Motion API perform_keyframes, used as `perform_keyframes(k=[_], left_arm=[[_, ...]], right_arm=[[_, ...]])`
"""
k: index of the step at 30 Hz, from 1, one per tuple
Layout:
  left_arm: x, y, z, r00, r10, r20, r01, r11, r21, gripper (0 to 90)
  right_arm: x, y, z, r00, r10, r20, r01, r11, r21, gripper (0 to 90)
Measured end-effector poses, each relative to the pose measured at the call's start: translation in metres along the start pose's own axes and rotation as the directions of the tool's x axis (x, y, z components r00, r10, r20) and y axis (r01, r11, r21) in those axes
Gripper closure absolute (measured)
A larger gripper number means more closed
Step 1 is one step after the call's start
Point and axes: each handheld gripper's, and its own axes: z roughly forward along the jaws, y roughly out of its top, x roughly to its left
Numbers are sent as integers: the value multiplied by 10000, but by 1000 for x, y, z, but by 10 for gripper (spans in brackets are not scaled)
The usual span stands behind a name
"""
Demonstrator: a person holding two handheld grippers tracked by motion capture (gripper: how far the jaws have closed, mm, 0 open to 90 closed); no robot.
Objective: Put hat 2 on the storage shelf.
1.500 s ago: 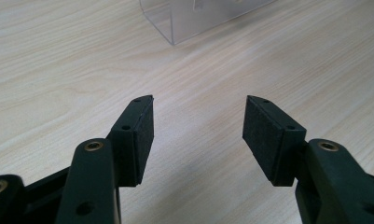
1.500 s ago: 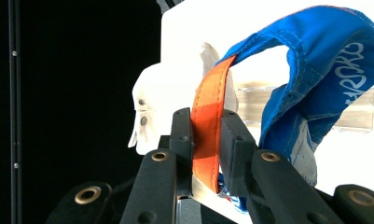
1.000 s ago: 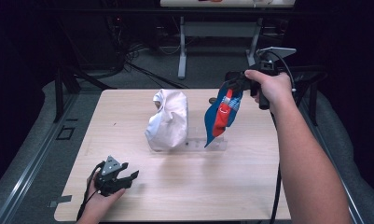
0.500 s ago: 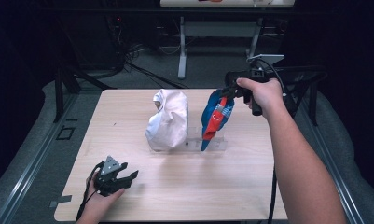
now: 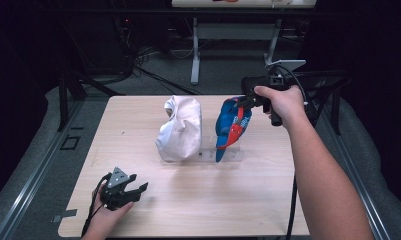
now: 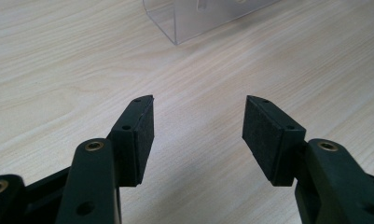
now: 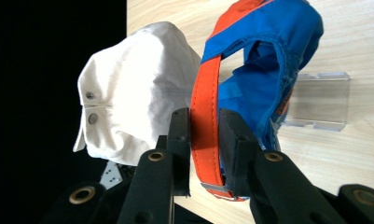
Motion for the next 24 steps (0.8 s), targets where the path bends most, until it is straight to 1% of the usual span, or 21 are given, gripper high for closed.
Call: perform_keyframes(k=[2, 3, 4, 5, 8, 9, 10, 11, 12, 14, 15, 16, 17, 18, 19, 21, 23, 24], left_arm=[[0, 0, 0, 10000, -14, -26, 14, 10000, -53, 440], [0, 0, 0, 10000, 0, -7, 0, 10000, 4, 440], [0, 0, 0, 10000, 2, -6, -2, 10000, 5, 440], [0, 0, 0, 10000, 0, -6, 0, 10000, 10, 440], [0, 0, 1, 10000, -20, -19, 20, 10000, -23, 440], [0, 0, 1, 10000, -26, -23, 26, 10000, -32, 440], [0, 0, 1, 10000, -22, -23, 22, 10000, -34, 440], [0, 0, 0, 10000, -8, -2, 8, 10000, 23, 440], [0, 0, 1, 10000, -28, -27, 28, 10000, -31, 440], [0, 0, 0, 10000, -5, -9, 5, 10000, 19, 440], [0, 0, 0, 10000, -7, -7, 7, 10000, 19, 440], [0, 0, 1, 10000, -9, -29, 9, 10000, -31, 440], [0, 0, 0, 10000, 24, -39, -24, 10000, -8, 440], [1, 0, 0, 10000, 62, -18, -61, 10000, 39, 440], [1, 0, 0, 10000, 59, -22, -59, 10000, 40, 440], [1, 0, 0, 10000, 15, -36, -15, 10000, 16, 440], [1, -1, 0, 10000, -47, -63, 46, 9999, -91, 439], [1, -1, 0, 10000, -48, -71, 48, 9999, -92, 439]], right_arm=[[0, 0, -1, 9999, -81, 140, 81, 10000, -12, 740], [0, -1, -1, 9997, -84, 214, 85, 10000, -33, 735], [-1, -1, -2, 9993, -209, 299, 210, 9998, -14, 727], [0, -1, -2, 9992, -191, 337, 194, 9998, -62, 719], [1, -2, -2, 9970, -338, 701, 349, 9993, -144, 692], [1, -3, -3, 9948, -496, 890, 509, 9986, -118, 676], [2, -3, -2, 9924, -588, 1081, 618, 9978, -241, 656], [3, -4, -1, 9910, -650, 1168, 694, 9970, -337, 643], [3, -4, -1, 9894, -733, 1257, 783, 9963, -349, 626], [4, -5, 0, 9818, -996, 1617, 1056, 9940, -287, 592], [4, -6, 1, 9790, -1117, 1704, 1200, 9920, -389, 570], [5, -6, 1, 9776, -1173, 1745, 1255, 9914, -362, 558], [6, -7, 1, 9745, -1175, 1910, 1266, 9913, -362, 540], [7, -9, 2, 9714, -1277, 2002, 1383, 9896, -399, 523], [7, -9, 3, 9670, -1405, 2125, 1501, 9882, -296, 510], [9, -12, 4, 9639, -1450, 2231, 1540, 9878, -233, 503], [10, -16, 5, 9559, -1646, 2433, 1695, 9855, 7, 497], [11, -18, 6, 9549, -1652, 2465, 1698, 9855, 27, 492]])
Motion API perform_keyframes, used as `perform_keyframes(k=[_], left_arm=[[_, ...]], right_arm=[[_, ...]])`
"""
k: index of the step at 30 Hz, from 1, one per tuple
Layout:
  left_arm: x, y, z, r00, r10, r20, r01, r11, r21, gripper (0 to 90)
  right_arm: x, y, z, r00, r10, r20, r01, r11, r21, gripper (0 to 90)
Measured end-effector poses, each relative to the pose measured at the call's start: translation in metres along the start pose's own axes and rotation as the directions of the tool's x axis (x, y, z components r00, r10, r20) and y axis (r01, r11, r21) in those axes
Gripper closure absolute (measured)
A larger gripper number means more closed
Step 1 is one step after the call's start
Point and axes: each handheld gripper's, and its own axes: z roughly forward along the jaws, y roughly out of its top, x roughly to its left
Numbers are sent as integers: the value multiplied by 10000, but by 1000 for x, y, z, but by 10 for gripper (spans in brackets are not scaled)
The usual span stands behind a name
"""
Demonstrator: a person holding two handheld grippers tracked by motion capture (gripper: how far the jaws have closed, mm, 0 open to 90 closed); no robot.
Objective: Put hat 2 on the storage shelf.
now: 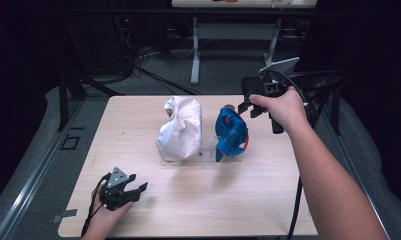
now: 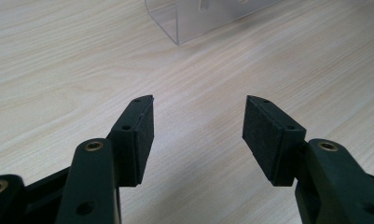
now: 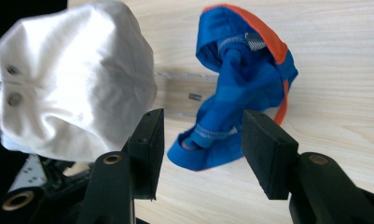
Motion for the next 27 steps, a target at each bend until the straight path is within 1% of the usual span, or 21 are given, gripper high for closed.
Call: perform_keyframes(k=[3, 4, 5, 6, 8, 10, 13, 14, 15, 16, 19, 20, 22, 23, 24, 25, 27], left_arm=[[1, 0, -1, 10000, 13, 32, -13, 10000, 80, 439], [1, 0, -1, 10000, -16, 1, 16, 10000, 11, 439], [1, 0, -1, 10000, -15, 0, 15, 10000, 25, 439], [1, 0, 0, 10000, -48, -3, 48, 10000, 26, 438], [1, 0, -1, 10000, -4, 29, 4, 10000, 87, 439], [1, 0, -1, 10000, 34, 24, -34, 9999, 99, 439], [1, 0, 0, 10000, -77, -11, 77, 10000, 24, 438], [1, 0, 0, 10000, -81, -13, 81, 10000, 8, 438], [1, 0, -1, 10000, -35, -19, 35, 10000, -6, 439], [1, 0, -1, 10000, -87, -24, 87, 10000, -38, 438], [1, 0, -1, 10000, -37, -9, 37, 10000, 43, 439], [1, 0, -1, 10000, -17, -7, 17, 10000, 56, 439], [1, 0, -1, 10000, -18, -13, 19, 10000, 63, 439], [1, 0, 0, 10000, -50, -75, 49, 10000, -60, 438], [1, -1, 0, 9999, -106, -71, 106, 9999, -50, 438], [1, -1, 0, 9999, -111, -73, 110, 9999, -54, 438], [1, -1, 0, 9999, -148, -75, 148, 9999, -41, 439]], right_arm=[[0, -6, 2, 9999, -78, -89, 79, 9999, 84, 482], [0, -10, 3, 9999, -74, -96, 75, 9999, 148, 479], [-1, -12, 4, 9999, -115, -18, 116, 9997, 221, 477], [-3, -14, 6, 9999, -148, -52, 149, 9996, 230, 474], [-5, -19, 7, 9999, -170, 15, 169, 9994, 317, 475], [-6, -24, 9, 9999, -143, -15, 143, 9992, 367, 475], [-9, -33, 12, 9996, -227, -146, 234, 9985, 494, 476], [-10, -36, 13, 9997, -164, -160, 170, 9991, 392, 476], [-12, -39, 13, 9993, -250, -264, 264, 9983, 519, 476], [-13, -42, 14, 9993, -206, -321, 221, 9987, 463, 476], [-18, -50, 15, 9985, -266, -473, 279, 9992, 281, 469], [-18, -52, 17, 9986, -265, -455, 275, 9994, 217, 468], [-22, -58, 20, 9975, -433, -565, 447, 9987, 226, 467], [-23, -61, 22, 9969, -340, -706, 352, 9992, 169, 467], [-24, -64, 24, 9964, -309, -786, 319, 9994, 115, 468], [-26, -68, 27, 9949, -455, -898, 462, 9989, 68, 466], [-28, -75, 32, 9937, -646, -910, 642, 9979, -76, 460]])
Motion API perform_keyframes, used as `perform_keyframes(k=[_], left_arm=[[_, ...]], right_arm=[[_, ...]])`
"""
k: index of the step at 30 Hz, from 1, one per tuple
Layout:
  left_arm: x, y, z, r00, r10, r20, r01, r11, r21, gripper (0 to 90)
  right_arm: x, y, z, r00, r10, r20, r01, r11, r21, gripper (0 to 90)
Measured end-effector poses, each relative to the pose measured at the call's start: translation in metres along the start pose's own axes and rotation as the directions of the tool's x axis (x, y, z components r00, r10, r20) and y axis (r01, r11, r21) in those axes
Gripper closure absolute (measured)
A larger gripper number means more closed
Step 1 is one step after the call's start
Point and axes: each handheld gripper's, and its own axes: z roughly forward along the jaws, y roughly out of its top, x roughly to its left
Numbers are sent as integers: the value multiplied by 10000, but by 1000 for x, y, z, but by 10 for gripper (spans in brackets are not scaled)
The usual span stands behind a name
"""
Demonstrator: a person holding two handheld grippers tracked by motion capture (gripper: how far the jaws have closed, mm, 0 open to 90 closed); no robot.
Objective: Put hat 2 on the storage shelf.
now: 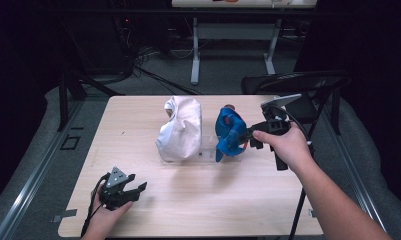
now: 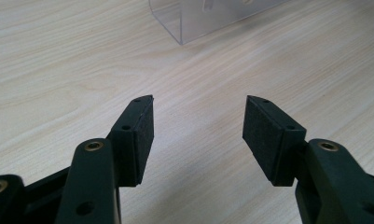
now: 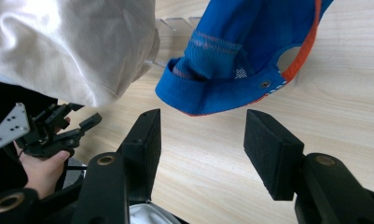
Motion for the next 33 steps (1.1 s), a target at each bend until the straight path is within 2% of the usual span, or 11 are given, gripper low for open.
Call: perform_keyframes(k=[4, 6, 9, 13, 17, 20, 28, 33], left_arm=[[0, 0, 0, 10000, 72, -17, -73, 10000, -54, 438], [-1, 0, 0, 10000, 90, -29, -90, 10000, -40, 438], [0, 0, 0, 9999, 104, -33, -104, 9999, 8, 438], [0, 0, 1, 9999, 145, -39, -145, 9999, 34, 438], [0, 0, 1, 9999, 154, -55, -154, 9999, 13, 441], [0, 0, 1, 9999, 99, -30, -99, 9999, -29, 442], [1, 0, 0, 9999, 144, -24, -144, 9999, -36, 443], [2, 1, 1, 9999, 102, 1, -102, 9999, -2, 443]], right_arm=[[-3, -13, 12, 9998, -182, -83, 181, 9997, -147, 463], [-8, -21, 20, 9991, -415, 36, 416, 9989, -215, 462], [-11, -29, 32, 9986, -522, 24, 522, 9964, -664, 463], [-16, -43, 50, 9973, -734, 85, 738, 9929, -936, 467], [-19, -57, 63, 9957, -922, 37, 919, 9874, -1288, 471], [-22, -69, 72, 9932, -1146, -202, 1093, 9781, -1769, 475], [-29, -90, 91, 9895, -1422, 253, 1444, 9686, -2026, 492], [-32, -99, 97, 9865, -1627, 207, 1629, 9574, -2384, 505]])
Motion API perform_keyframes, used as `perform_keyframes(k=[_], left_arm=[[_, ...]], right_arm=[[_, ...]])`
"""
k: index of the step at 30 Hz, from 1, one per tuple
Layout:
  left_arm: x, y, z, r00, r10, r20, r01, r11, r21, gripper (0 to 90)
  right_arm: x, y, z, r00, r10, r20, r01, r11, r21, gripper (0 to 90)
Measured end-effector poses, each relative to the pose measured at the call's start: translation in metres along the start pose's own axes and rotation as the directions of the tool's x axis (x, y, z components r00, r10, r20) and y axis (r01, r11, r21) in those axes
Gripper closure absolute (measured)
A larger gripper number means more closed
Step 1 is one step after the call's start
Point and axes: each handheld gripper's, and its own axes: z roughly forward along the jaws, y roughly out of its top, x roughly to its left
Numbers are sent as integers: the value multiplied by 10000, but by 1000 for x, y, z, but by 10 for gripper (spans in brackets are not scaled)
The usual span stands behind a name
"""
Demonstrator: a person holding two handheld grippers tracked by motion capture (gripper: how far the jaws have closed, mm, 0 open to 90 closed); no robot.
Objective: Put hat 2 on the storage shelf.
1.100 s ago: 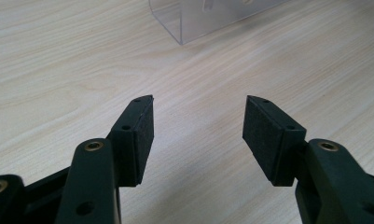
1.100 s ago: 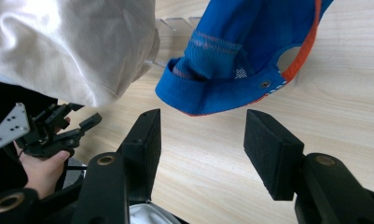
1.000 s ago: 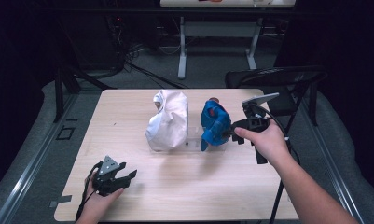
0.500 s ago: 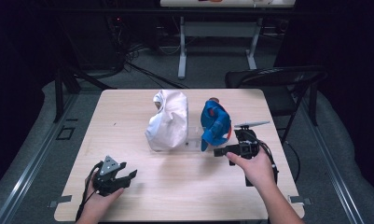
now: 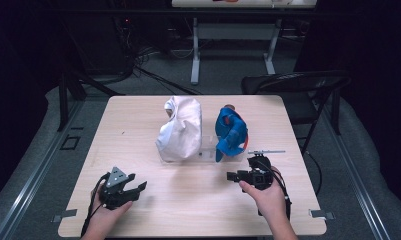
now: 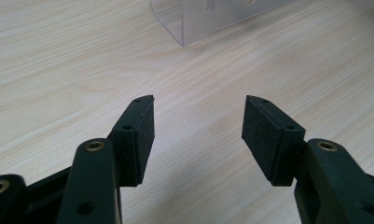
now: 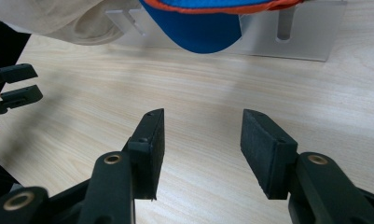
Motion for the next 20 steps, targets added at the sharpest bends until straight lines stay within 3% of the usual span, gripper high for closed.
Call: perform_keyframes(k=[7, 13, 17, 20], left_arm=[[0, 0, 1, 10000, -6, -5, 6, 10000, -10, 443], [-1, 0, 0, 10000, 19, -19, -19, 10000, -65, 443], [-2, 0, 1, 9999, 103, -51, -104, 9999, -134, 443], [-5, 1, 0, 9998, 204, -56, -205, 9996, -199, 443]], right_arm=[[-4, -13, 2, 9997, -231, -87, 223, 9966, -796, 521], [-10, -26, 2, 9987, -478, -147, 449, 9866, -1569, 503], [-13, -29, 6, 9975, -692, 155, 708, 9850, -1575, 494], [-13, -30, 8, 9972, -743, 119, 752, 9834, -1649, 492]])
